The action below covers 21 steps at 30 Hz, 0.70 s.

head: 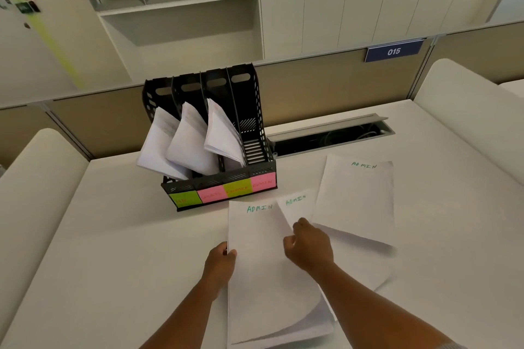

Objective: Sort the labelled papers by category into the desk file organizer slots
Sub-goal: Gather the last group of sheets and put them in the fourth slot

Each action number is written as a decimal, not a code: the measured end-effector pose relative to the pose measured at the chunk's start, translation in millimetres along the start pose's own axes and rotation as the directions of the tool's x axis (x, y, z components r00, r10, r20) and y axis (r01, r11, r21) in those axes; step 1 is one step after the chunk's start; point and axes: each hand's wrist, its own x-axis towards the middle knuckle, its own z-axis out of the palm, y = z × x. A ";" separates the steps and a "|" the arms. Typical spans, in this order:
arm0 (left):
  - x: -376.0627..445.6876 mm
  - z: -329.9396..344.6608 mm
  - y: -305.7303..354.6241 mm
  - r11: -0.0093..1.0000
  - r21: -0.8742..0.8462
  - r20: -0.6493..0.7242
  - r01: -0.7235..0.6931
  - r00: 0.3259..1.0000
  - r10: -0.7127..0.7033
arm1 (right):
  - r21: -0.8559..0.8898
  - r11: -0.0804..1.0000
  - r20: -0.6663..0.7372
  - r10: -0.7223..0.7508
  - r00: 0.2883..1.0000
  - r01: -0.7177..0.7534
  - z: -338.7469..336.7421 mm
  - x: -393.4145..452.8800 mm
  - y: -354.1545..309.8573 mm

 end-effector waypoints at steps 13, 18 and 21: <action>5.8 20.4 23.9 0.985 -0.158 0.068 0.063 0.996 -0.053 | 0.562 0.817 0.284 -0.038 0.958 -0.134 21.5 11.4 -34.5; 10.5 22.7 23.9 0.991 -0.125 0.104 0.055 0.994 -0.042 | 0.666 0.714 0.353 -0.049 0.934 -0.214 16.2 21.0 -34.0; 15.4 23.6 22.8 0.993 -0.115 0.091 0.023 0.996 -0.013 | 0.477 0.869 0.183 0.047 0.982 -0.131 9.4 27.1 -28.6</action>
